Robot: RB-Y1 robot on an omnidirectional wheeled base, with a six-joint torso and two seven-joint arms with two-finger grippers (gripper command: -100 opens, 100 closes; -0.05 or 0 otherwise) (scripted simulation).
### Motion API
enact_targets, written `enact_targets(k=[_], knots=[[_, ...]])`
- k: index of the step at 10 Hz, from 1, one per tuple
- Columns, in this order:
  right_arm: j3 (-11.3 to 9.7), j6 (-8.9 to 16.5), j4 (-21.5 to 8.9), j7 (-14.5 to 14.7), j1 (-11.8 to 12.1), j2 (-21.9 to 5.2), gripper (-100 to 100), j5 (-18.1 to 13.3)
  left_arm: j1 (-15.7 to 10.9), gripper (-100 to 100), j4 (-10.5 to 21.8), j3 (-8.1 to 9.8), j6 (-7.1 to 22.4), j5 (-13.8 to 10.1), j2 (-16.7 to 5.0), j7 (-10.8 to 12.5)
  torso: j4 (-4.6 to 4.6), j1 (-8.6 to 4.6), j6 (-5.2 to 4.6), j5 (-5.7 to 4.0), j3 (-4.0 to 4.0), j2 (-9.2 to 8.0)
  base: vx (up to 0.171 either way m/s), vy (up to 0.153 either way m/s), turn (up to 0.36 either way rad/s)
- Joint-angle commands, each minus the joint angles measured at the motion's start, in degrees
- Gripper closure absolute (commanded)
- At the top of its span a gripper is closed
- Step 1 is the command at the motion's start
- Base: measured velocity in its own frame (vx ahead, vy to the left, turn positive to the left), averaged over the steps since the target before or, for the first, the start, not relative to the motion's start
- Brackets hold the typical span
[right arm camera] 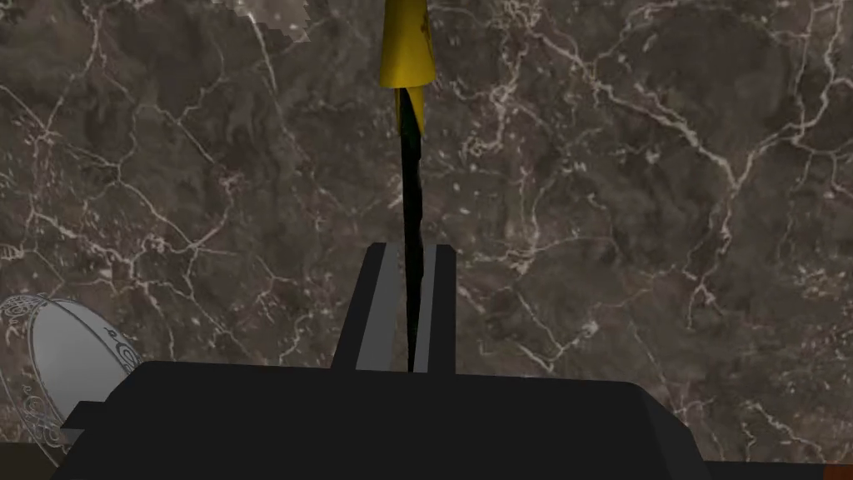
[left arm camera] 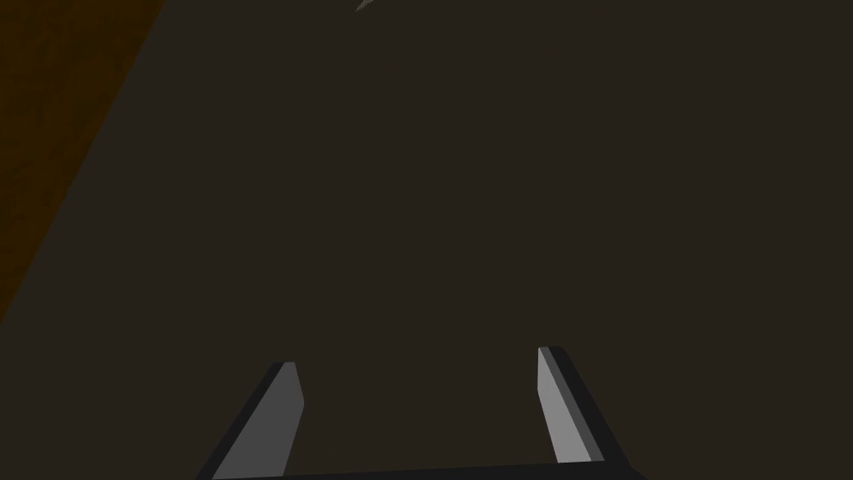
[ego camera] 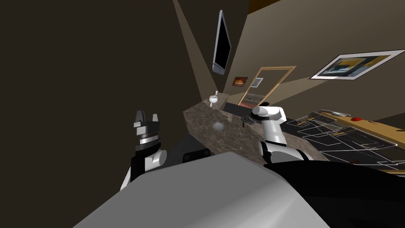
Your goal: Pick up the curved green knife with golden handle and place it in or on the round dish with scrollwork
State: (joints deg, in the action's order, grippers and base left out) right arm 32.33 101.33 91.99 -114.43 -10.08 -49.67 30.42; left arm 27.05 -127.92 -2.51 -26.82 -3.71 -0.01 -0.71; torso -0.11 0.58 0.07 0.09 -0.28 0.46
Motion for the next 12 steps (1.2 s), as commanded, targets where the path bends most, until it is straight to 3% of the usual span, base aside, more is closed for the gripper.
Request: enact_targets(k=[1, 7, 9, 10, 12], knots=[[-0.49, -0.32, 1.39, -1.43, 0.86, 0.14, 100, 1.58, 0.0, 0, 0.0, 0.0, 0.0, 0.0, 0.0, 0.0, 0.0, 0.0, 0.0, 0.0, 0.0, 0.0, 0.096, 0.127, 0.009], [-2.28, 0.69, 6.61, -6.13, 4.33, 0.57, 100, 8.33, 0.0, 0, 0.0, 0.0, 0.0, 0.0, 0.0, 0.0, 0.02, -0.08, -0.03, -0.02, 0.04, -0.07, 0.099, 0.122, 0.0], [-2.8, 2.11, 8.18, -7.51, 5.46, 0.75, 100, 10.43, 0.0, 0, 0.0, 0.0, 0.0, 0.0, 0.0, 0.0, 0.02, -0.17, -0.03, -0.04, 0.06, -0.1, 0.094, 0.092, 0.001], [-3.23, 4.37, 9.47, -8.62, 6.42, 0.92, 100, 12.19, 0.0, 0, 0.0, 0.0, 0.0, 0.0, 0.0, 0.0, 0.03, -0.22, -0.06, -0.05, 0.09, -0.15, 0.101, 0.132, -0.004], [-3.41, 5.88, 9.99, -9.06, 6.82, 0.99, 100, 12.9, 0.0, 0, 0.0, 0.0, 0.0, 0.0, 0.0, 0.0, 0.03, -0.02, -0.03, -0.02, 0.1, -0.18, 0.069, 0.114, -0.004]])
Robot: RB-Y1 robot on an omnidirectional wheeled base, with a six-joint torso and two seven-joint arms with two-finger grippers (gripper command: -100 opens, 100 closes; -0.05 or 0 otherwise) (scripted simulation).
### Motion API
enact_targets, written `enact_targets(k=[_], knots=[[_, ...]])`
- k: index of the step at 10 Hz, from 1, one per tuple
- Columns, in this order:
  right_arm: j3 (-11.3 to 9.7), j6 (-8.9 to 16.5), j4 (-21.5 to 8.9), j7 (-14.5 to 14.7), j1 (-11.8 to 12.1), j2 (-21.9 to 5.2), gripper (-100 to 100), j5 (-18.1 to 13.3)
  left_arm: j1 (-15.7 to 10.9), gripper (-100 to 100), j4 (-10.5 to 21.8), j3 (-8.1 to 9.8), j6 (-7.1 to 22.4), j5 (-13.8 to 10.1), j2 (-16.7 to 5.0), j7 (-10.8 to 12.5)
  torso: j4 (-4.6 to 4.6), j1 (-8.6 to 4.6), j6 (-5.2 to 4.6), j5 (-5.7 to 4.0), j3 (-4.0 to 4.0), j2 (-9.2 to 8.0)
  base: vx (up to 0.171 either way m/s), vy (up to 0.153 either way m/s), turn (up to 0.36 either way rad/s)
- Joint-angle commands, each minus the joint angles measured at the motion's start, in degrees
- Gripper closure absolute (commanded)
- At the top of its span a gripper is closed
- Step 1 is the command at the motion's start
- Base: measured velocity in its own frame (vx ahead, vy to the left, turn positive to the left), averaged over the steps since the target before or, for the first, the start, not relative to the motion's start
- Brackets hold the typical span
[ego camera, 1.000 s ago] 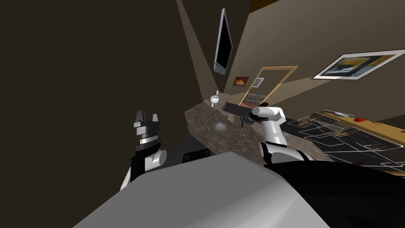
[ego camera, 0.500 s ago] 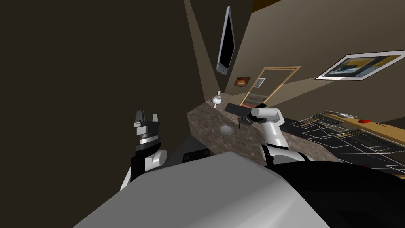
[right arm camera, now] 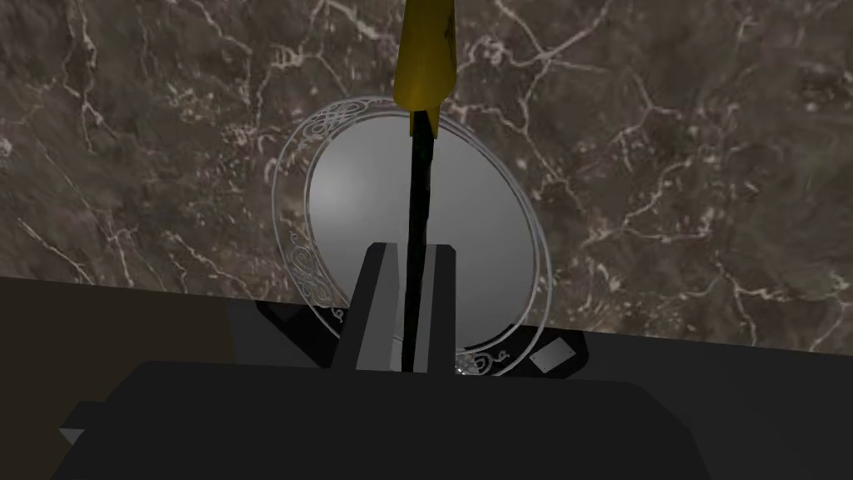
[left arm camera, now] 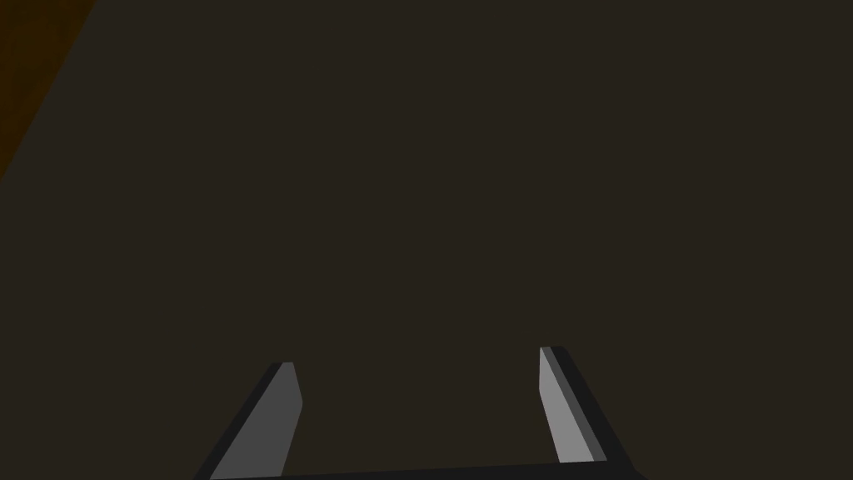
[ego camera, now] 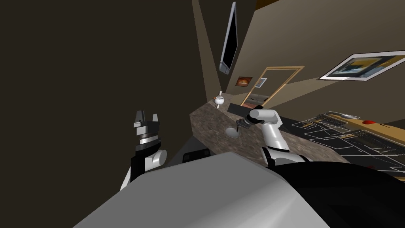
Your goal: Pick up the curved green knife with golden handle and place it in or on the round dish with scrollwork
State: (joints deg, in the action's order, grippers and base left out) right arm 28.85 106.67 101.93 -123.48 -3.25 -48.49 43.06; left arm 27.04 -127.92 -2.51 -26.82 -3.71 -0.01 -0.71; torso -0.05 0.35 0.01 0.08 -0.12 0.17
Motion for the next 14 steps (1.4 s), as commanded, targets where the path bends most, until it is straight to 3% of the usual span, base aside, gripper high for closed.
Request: enact_targets(k=[1, 4, 5, 6, 10, 11, 12, 14], knots=[[-0.08, 2.3, 0.46, -0.37, 0.32, -0.11, 100, 0.84, 0.0, 0, 0.0, 0.0, 0.0, 0.0, 0.0, 0.0, 0.0, 0.0, 0.0, 0.0, 0.0, 0.0, 0.034, 0.04, 0.006], [-0.3, 6.99, 1.11, -0.9, 0.83, 0.0, 100, 1.74, 0.0, 0, 0.0, 0.01, 0.0, 0.0, 0.0, 0.0, 0.03, -0.29, -0.03, -0.08, 0.1, -0.17, 0.026, 0.032, -0.001], [-0.25, 6.06, 0.84, -0.85, 0.53, -0.18, 100, 1.67, 0.0, 0, 0.0, 0.01, 0.0, 0.0, -0.01, 0.0, 0.02, -0.36, -0.04, -0.12, 0.11, -0.21, 0.006, 0.011, -0.006], [-0.27, 6.34, 0.84, -0.85, 0.61, -0.12, -100, 1.68, -0.01, 0, 0.0, 0.01, 0.0, 0.0, -0.01, 0.0, 0.05, -0.43, -0.01, -0.11, 0.14, -0.24, 0.0, 0.0, 0.0], [-0.27, 6.32, 0.84, -0.85, 0.61, -0.13, -100, 1.68, -0.01, 0, 0.0, 0.01, 0.0, 0.0, -0.01, 0.0, 0.05, -0.49, -0.01, -0.13, 0.15, -0.27, 0.0, 0.0, 0.0], [-0.27, 6.32, 0.84, -0.85, 0.61, -0.13, 0, 1.68, -0.01, 0, 0.0, 0.01, 0.0, 0.0, -0.01, 0.0, 0.05, -0.49, -0.01, -0.13, 0.15, -0.27, 0.0, 0.0, 0.0], [-0.42, 6.68, 1.38, -2.84, 0.82, -2.48, -100, 4.36, -0.01, 0, 0.0, 0.01, 0.0, 0.0, -0.01, 0.0, 0.05, -0.49, -0.01, -0.13, 0.15, -0.27, -0.003, -0.003, 0.025], [-0.57, 7.03, 1.92, -4.82, 1.03, -4.84, -100, 7.05, -0.01, 0, 0.0, 0.01, 0.0, 0.0, -0.01, 0.0, 0.06, -0.51, -0.01, -0.12, 0.16, -0.28, -0.003, -0.008, 0.025]])
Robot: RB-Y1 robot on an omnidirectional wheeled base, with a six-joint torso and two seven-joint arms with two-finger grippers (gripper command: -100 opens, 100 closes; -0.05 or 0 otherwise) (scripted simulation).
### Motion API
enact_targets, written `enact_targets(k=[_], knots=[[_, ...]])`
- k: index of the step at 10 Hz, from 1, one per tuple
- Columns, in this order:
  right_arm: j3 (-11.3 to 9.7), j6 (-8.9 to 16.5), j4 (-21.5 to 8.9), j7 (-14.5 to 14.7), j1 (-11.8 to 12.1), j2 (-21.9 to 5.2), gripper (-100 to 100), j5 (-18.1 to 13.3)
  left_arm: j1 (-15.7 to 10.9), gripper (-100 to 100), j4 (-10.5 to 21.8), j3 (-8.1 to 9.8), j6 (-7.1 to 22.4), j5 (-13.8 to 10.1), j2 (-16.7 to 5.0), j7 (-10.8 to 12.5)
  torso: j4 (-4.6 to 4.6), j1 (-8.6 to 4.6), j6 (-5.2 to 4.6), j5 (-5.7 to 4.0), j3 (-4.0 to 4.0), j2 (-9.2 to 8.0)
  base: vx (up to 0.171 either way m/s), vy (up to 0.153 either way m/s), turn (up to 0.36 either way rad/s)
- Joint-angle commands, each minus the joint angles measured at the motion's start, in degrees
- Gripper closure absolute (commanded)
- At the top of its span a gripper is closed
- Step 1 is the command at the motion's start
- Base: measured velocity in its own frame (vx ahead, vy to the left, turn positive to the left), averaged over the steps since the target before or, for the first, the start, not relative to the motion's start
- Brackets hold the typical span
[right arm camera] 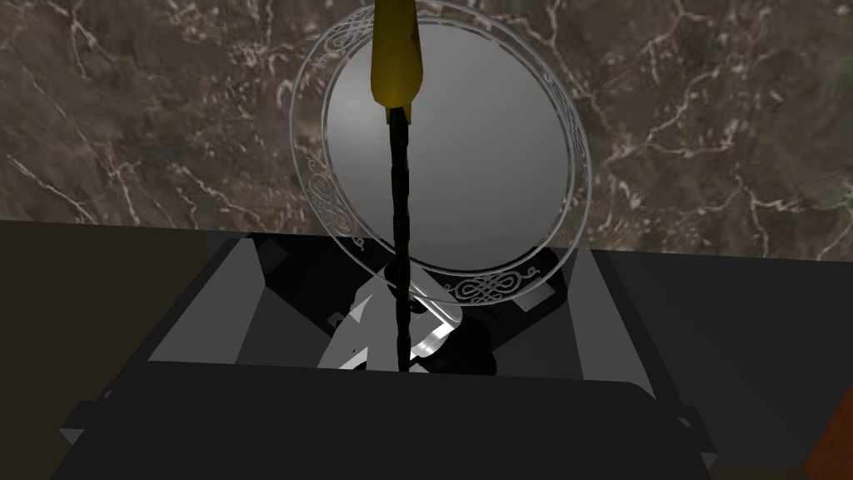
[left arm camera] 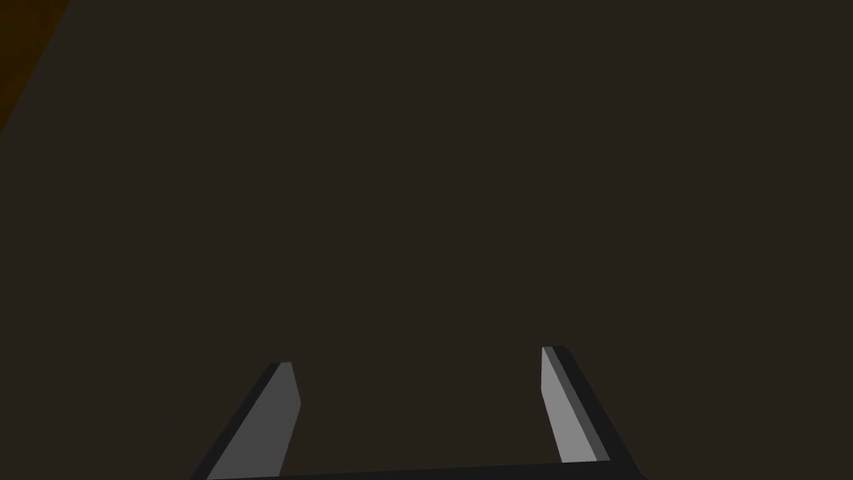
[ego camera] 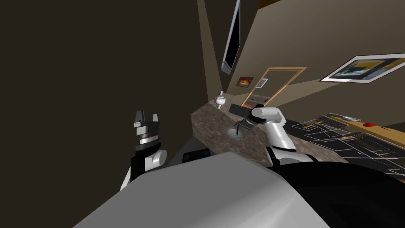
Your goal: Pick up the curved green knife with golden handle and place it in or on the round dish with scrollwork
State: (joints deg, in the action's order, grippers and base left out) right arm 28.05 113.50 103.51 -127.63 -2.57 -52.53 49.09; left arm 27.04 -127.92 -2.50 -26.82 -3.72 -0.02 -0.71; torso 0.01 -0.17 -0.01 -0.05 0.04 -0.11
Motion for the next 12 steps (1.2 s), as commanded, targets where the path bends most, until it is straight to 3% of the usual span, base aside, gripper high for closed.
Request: enact_targets(k=[1, 6, 7, 8, 12], knots=[[0.16, 0.38, 0.61, -1.67, 0.46, -1.97, -100, 2.36, 0.0, 0, 0.0, 0.0, 0.0, 0.0, 0.0, 0.0, 0.0, 0.0, 0.0, 0.0, 0.0, 0.0, -0.003, -0.008, 0.018], [-0.21, 1.28, 1.96, -6.63, 0.98, -7.86, -100, 9.08, 0.0, 0, 0.0, 0.0, 0.0, 0.0, 0.0, 0.0, 0.0, 0.01, -0.01, 0.0, 0.0, -0.01, -0.003, -0.006, 0.019], [-0.34, 0.98, 1.57, -5.83, 0.86, -7.08, -100, 8.08, 0.0, 0, 0.0, 0.0, 0.0, 0.0, 0.0, 0.0, 0.0, 0.01, 0.0, 0.0, 0.0, -0.01, 0.0, 0.0, 0.0], [-0.36, 0.96, 1.54, -5.98, 0.85, -7.21, 0, 8.22, 0.0, 0, 0.0, 0.0, 0.0, 0.0, 0.0, 0.0, 0.0, 0.01, -0.01, -0.01, 0.0, 0.0, 0.0, 0.0, 0.0], [-0.35, 0.96, 1.54, -5.97, 0.85, -7.19, 0, 8.2, 0.0, 0, 0.0, 0.0, 0.0, 0.0, 0.0, 0.0, -0.01, 0.02, 0.0, -0.01, -0.01, 0.01, 0.0, 0.0, 0.0]])
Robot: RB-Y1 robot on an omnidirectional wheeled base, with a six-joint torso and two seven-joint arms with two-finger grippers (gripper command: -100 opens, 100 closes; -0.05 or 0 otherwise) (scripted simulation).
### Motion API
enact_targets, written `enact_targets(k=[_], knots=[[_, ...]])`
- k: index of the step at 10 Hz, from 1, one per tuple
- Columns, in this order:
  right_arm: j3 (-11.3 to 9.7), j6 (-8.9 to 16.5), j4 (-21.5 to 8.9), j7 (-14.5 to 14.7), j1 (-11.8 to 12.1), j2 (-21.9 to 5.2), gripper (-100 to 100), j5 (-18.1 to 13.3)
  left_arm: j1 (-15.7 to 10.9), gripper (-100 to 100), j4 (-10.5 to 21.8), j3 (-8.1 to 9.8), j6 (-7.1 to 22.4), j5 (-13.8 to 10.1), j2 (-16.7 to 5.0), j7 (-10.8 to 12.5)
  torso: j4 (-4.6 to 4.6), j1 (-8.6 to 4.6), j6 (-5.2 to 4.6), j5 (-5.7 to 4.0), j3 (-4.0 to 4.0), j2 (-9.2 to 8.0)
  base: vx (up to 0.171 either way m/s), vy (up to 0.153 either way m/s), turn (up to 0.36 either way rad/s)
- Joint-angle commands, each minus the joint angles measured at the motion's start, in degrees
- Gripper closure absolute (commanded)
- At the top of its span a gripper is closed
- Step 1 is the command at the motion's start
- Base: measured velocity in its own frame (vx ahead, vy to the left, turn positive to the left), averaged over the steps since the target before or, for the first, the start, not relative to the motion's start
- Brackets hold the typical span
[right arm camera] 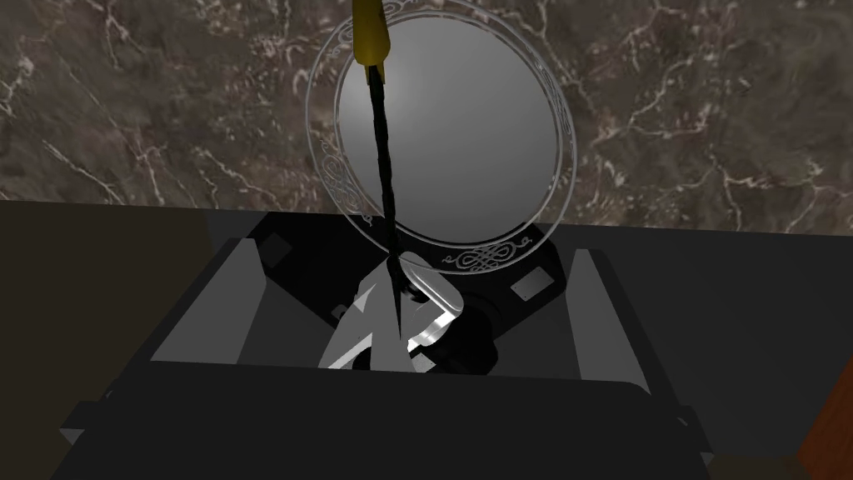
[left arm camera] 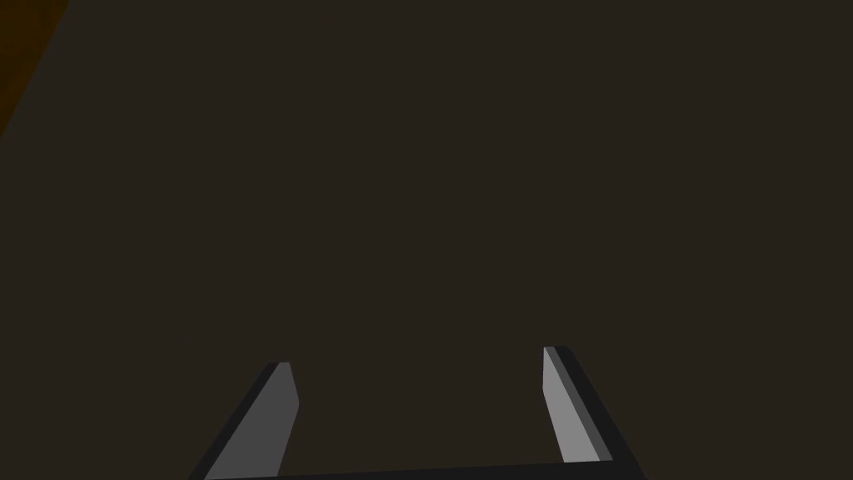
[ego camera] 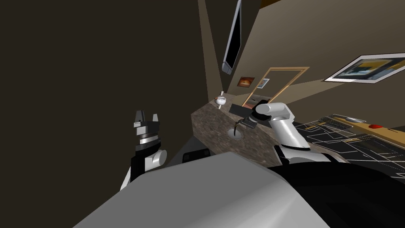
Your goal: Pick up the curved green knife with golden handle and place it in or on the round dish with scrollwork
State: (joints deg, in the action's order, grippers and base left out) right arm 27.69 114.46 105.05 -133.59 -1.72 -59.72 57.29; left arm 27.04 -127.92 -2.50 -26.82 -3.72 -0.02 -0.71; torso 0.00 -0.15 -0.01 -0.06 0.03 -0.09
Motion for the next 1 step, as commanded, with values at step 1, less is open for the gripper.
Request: enact_targets(k=[1], knots=[[0.0, 0.0, 0.0, 0.0, 0.0, 0.0, 0, 0.0, 0.0, 0, 0.0, 0.0, 0.0, 0.0, 0.0, 0.0, 0.0, 0.0, 0.0, 0.0, 0.0, 0.0, 0.0, 0.0, 0.0]])
